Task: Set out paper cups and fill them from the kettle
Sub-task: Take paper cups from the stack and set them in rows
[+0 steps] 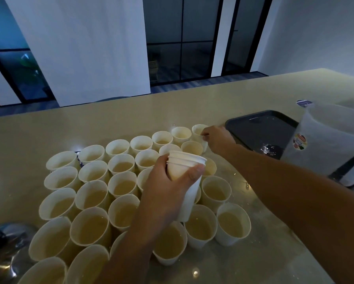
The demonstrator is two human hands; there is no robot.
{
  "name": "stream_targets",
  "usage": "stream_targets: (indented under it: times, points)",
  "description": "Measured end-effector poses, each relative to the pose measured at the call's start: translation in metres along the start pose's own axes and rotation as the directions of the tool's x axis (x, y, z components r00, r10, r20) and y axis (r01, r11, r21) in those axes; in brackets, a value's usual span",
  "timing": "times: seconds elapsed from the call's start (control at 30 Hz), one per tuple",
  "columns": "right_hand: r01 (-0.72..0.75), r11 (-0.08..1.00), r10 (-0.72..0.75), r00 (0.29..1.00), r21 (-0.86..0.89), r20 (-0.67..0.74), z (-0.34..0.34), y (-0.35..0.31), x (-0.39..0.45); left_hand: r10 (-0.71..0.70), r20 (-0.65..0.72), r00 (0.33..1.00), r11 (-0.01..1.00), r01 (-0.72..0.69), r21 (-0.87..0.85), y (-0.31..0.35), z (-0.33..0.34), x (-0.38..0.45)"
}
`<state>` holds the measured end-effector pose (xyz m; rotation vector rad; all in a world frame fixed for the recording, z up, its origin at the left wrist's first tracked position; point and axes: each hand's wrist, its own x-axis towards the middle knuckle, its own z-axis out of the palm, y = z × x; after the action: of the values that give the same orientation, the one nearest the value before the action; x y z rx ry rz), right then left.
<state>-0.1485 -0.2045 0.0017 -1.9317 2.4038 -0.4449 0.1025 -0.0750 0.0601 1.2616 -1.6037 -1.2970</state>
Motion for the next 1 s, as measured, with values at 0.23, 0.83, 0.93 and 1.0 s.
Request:
stream_targets:
  times: [0.23, 0.83, 0.93, 1.0]
  points:
    - [0.025, 1.000, -0.024, 0.997, -0.017, 0.078, 0.003, 0.004, 0.007, -0.024, -0.046, 0.999, 0.999, 0.022, -0.036, -0.011, 0.007, 0.005]
    - [0.207, 0.757, -0.473, 0.828, 0.620, 0.301, -0.133, -0.063, -0.112, -0.004, -0.132, 0.991, 0.995, -0.009, -0.101, 0.006, 0.013, 0.000]
    - [0.231, 0.782, -0.463, 0.837, 0.579, 0.291, -0.134, -0.056, -0.114, -0.001, -0.098, 0.995, 0.997, -0.007, -0.083, 0.007, 0.016, -0.003]
    - [0.250, 0.789, -0.464, 0.841, 0.561, 0.279, -0.137, -0.054, -0.117, 0.009, -0.070, 0.998, 0.996, -0.015, -0.083, 0.009, 0.016, -0.005]
